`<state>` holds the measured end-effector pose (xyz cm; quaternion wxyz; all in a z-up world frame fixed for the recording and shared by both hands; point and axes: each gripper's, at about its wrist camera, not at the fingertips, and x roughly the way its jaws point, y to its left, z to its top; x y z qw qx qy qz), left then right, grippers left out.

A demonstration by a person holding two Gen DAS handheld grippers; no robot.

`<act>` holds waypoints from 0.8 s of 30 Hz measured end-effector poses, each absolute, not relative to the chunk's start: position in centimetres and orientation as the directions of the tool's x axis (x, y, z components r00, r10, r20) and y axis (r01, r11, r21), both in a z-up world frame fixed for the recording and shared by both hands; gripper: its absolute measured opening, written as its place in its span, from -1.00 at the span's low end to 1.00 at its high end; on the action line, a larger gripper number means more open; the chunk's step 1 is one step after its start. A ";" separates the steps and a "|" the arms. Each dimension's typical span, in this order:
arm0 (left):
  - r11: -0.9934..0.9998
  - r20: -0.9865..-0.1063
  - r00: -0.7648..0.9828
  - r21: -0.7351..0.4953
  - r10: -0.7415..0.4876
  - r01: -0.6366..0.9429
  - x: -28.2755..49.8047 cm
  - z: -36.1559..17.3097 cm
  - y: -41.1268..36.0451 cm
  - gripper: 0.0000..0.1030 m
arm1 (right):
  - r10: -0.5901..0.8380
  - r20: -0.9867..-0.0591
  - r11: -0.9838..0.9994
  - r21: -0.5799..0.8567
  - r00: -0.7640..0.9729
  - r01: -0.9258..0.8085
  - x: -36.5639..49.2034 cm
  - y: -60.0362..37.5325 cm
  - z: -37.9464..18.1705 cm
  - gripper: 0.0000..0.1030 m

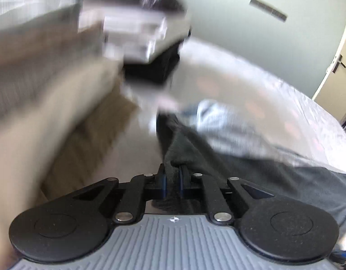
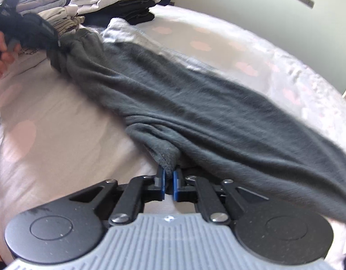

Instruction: Fold clothes

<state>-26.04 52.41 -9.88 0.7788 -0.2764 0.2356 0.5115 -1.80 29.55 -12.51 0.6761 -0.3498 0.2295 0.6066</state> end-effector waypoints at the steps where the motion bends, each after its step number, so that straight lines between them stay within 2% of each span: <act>1: 0.323 -0.656 0.350 -0.167 0.669 -0.931 -25.9 -9.8 52.5 -0.87 | 0.659 -0.732 0.006 -0.220 0.169 -0.976 -1.9 29.2 -12.3 -0.85; 6: 0.299 -0.732 0.283 -0.112 0.620 -0.948 -25.2 -12.1 53.7 -0.88 | 0.599 -0.781 -0.069 -0.267 0.174 -0.961 -2.7 28.8 -13.8 -0.86; 9: 0.303 -0.744 0.257 -0.077 0.616 -0.950 -24.8 -12.5 53.7 -0.78 | 0.576 -0.801 -0.073 -0.253 0.167 -0.965 -2.6 28.9 -14.6 -0.86; 13: 0.299 -0.718 0.256 -0.069 0.647 -0.952 -25.1 -11.8 52.5 -0.34 | 0.560 -0.817 -0.050 -0.200 0.138 -0.979 -2.0 28.9 -13.9 -0.82; 16: 0.323 -0.664 0.348 -0.167 0.662 -0.932 -25.6 -11.0 52.2 0.29 | 0.574 -0.808 -0.005 -0.168 0.135 -0.986 -1.5 28.3 -13.1 -0.71; 18: 0.336 -0.634 0.392 -0.214 0.666 -0.917 -25.2 -10.7 53.0 0.31 | 0.592 -0.795 0.030 -0.146 0.136 -0.989 -1.1 27.9 -12.7 -0.62; 22: 0.317 -0.621 0.393 -0.234 0.678 -0.919 -24.5 -10.9 55.3 0.31 | 0.620 -0.773 0.070 -0.113 0.132 -0.991 -0.8 28.0 -12.1 -0.60; 24: 0.297 -0.636 0.374 -0.230 0.675 -0.927 -24.5 -11.3 56.2 0.17 | 0.634 -0.762 0.076 -0.107 0.131 -0.991 -1.1 28.4 -11.6 -0.59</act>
